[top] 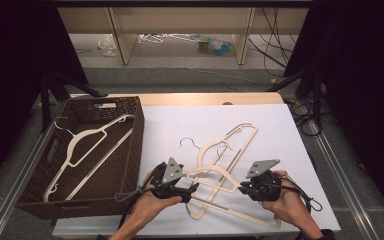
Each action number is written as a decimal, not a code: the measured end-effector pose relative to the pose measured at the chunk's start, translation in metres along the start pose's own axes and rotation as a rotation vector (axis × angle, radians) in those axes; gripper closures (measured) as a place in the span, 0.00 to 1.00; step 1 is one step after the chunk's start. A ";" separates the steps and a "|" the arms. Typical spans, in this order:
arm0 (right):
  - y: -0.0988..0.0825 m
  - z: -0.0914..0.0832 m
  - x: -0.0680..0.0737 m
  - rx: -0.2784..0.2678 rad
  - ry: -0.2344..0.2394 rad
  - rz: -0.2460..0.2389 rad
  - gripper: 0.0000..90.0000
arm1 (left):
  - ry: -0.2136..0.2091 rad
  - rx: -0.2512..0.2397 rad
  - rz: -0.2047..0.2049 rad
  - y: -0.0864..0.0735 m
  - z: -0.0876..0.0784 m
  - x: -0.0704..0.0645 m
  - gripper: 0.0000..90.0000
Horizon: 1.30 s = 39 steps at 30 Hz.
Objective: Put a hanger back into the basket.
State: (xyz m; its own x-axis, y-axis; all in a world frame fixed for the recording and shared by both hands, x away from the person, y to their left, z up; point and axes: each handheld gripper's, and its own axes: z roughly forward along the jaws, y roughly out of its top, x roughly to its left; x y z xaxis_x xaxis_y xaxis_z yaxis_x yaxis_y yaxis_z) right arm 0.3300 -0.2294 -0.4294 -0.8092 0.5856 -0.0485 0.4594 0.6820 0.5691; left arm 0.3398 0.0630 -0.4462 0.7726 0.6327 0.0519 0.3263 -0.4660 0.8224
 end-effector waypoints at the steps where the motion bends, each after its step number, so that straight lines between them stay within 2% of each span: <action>1: -0.002 -0.002 0.001 -0.003 0.008 -0.007 0.89 | 0.000 0.004 -0.001 0.001 0.004 0.001 0.26; 3: -0.003 -0.006 0.003 0.015 0.019 -0.005 0.89 | -0.013 0.024 0.018 0.003 0.013 0.003 0.27; 7: -0.006 -0.010 0.007 0.010 0.003 -0.022 0.89 | -0.032 0.070 0.050 0.003 0.028 0.004 0.29; 8: -0.006 -0.011 0.007 0.022 0.012 -0.026 0.89 | -0.038 0.079 0.048 0.004 0.030 0.003 0.30; 9: -0.006 -0.012 0.008 0.006 0.010 -0.028 0.89 | -0.045 0.083 0.046 0.004 0.033 0.004 0.31; 11: -0.006 -0.012 0.009 0.007 0.008 -0.030 0.89 | -0.058 0.102 0.052 0.005 0.038 0.007 0.31; 12: -0.006 -0.014 0.009 0.023 0.021 -0.030 0.89 | -0.069 0.108 0.061 0.005 0.040 0.009 0.34; 15: -0.005 -0.015 0.008 0.009 0.012 -0.049 0.89 | -0.088 0.131 0.077 0.006 0.048 0.009 0.38; 18: -0.005 -0.016 0.010 0.017 0.019 -0.036 0.89 | -0.102 0.162 0.110 0.007 0.057 0.008 0.41; 22: -0.004 -0.016 0.009 0.006 0.011 -0.062 0.89 | -0.139 0.167 0.121 0.010 0.065 0.006 0.48; 23: -0.004 -0.016 0.011 -0.002 0.011 -0.057 0.89 | -0.143 0.174 0.132 0.010 0.066 0.005 0.50; 24: -0.004 -0.018 0.011 0.013 0.021 -0.049 0.89 | -0.155 0.178 0.143 0.010 0.067 0.005 0.53; 26: -0.004 -0.018 0.011 0.012 0.020 -0.052 0.89 | -0.162 0.179 0.143 0.010 0.069 0.006 0.54; 29: -0.004 -0.016 0.011 -0.004 0.008 -0.072 0.88 | -0.177 0.172 0.146 0.011 0.070 0.008 0.61; 30: -0.004 -0.016 0.013 0.000 0.023 -0.062 0.89 | -0.198 0.166 0.150 0.012 0.070 0.008 0.67; 32: -0.003 -0.016 0.012 -0.008 0.014 -0.077 0.88 | -0.205 0.162 0.156 0.013 0.070 0.009 0.72; 33: -0.003 -0.016 0.013 -0.006 0.008 -0.082 0.88 | -0.219 0.157 0.162 0.015 0.069 0.010 0.72; 35: -0.003 -0.017 0.014 -0.001 0.018 -0.086 0.88 | -0.238 0.184 0.213 0.019 0.065 0.014 0.75; 37: -0.003 -0.018 0.014 -0.008 0.016 -0.092 0.88 | -0.251 0.181 0.221 0.022 0.060 0.016 0.76; 38: -0.003 -0.018 0.012 -0.024 0.007 -0.116 0.88 | -0.253 0.172 0.217 0.023 0.058 0.016 0.76; 39: -0.003 -0.020 0.013 -0.025 0.018 -0.115 0.88 | -0.262 0.174 0.227 0.024 0.055 0.017 0.77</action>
State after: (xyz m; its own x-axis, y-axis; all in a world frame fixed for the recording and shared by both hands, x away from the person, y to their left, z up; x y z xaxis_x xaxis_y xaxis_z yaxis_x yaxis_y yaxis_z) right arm 0.3106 -0.2323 -0.4152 -0.8625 0.4960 -0.1004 0.3539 0.7330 0.5810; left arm 0.3910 0.0284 -0.4565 0.9412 0.3330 0.0567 0.2016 -0.6883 0.6969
